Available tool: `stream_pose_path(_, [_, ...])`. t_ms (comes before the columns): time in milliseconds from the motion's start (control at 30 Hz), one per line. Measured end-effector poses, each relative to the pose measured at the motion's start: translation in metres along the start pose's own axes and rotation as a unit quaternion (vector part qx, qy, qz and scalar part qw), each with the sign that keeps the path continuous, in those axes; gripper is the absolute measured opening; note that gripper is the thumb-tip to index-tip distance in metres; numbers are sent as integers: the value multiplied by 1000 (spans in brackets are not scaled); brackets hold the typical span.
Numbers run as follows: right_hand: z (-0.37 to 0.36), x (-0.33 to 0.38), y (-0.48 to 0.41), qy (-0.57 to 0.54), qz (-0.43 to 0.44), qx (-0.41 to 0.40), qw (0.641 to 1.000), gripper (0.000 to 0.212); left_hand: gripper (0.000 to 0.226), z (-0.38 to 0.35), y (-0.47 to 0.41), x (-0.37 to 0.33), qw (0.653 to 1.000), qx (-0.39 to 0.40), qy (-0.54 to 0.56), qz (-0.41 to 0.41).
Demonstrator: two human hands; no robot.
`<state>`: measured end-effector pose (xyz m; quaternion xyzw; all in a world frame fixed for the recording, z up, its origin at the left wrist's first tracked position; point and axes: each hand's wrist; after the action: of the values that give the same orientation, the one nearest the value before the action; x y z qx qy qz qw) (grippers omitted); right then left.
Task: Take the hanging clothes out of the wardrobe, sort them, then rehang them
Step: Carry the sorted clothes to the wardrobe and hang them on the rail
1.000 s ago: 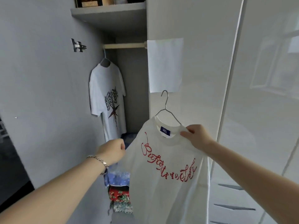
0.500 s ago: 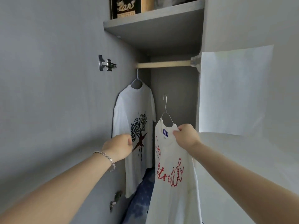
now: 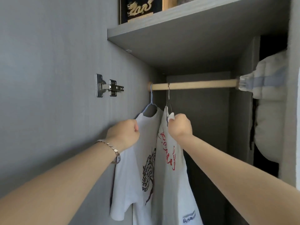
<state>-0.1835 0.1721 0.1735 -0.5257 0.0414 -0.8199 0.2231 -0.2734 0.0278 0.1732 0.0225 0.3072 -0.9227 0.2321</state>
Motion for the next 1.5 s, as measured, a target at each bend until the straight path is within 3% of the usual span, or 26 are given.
stream_pose_path(167, [-21,44,-47,33,37,-25,998,25,15,4,-30,16,1000,-16,-2,-17])
stream_pose_path(533, [-101,61,-65,50,-8,35,998,38,18,-5,-40,30,998,-41,3,-49])
stream_pose_path(733, [-87,56,-54,108,70,202,971,20,16,-5,-31,29,998,-42,-18,-50])
stream_pose_path(867, [-65,17,-42,134,53,277,950,24,11,-7,-17,28,998,-44,-27,-35])
stream_pose_path(1000, [-56,-20,-31,172,-11,308,936,32,13,-13,1,19,999,5,-51,-17])
stream_pose_path(1200, [-38,-44,1,184,-53,299,935,30,26,-28,29,0,983,160,-90,-26])
stream_pose_path(1333, [-10,-60,47,176,-112,302,930,17,27,-47,55,-10,971,210,-86,-73])
stream_pose_path(1500, [40,-94,120,168,-222,306,911,29,23,-74,94,-33,955,246,-49,-158])
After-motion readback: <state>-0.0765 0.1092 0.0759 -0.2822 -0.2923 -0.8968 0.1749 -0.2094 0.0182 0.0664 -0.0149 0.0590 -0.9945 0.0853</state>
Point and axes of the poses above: each hand's wrist, its own y-axis away from the middle knuckle, its own z-axis out of the back of the hand, x = y × z, and after that the axes turned 13 degrees about -z, right-handed
